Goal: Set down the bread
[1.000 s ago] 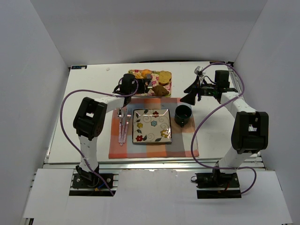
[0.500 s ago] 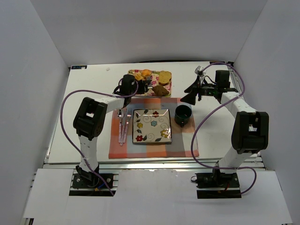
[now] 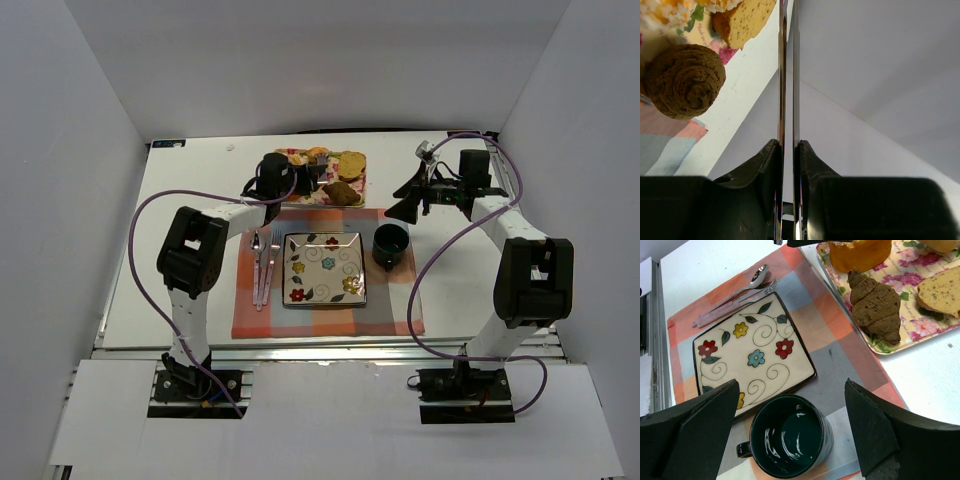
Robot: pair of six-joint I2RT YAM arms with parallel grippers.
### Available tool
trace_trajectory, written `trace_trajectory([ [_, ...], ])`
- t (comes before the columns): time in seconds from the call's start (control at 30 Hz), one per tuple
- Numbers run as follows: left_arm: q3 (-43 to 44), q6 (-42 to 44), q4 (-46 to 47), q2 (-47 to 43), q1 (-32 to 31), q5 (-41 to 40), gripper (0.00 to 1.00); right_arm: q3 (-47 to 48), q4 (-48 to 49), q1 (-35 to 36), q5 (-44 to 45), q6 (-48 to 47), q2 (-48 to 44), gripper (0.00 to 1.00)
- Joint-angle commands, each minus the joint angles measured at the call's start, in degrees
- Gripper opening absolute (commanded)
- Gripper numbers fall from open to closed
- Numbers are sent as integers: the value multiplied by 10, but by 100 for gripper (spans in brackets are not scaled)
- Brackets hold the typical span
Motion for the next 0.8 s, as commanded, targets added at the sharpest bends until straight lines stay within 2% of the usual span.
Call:
trace_trajectory([
  [0.0,14,12,13,-21,-4,17,15,-2,13,-3,-19,3,-9,89],
  [0.37,-13,8,37,-54,-5,38,12,-1,13,-3,-20,3,-11,89],
  [0.6,-6,41,44,-72,-8,96,10,0,10,-3,-21,3,-14,89],
  [0.77,-42,54,70,-99,-8,138,9,3,7,-4,-23,2,-16,89],
])
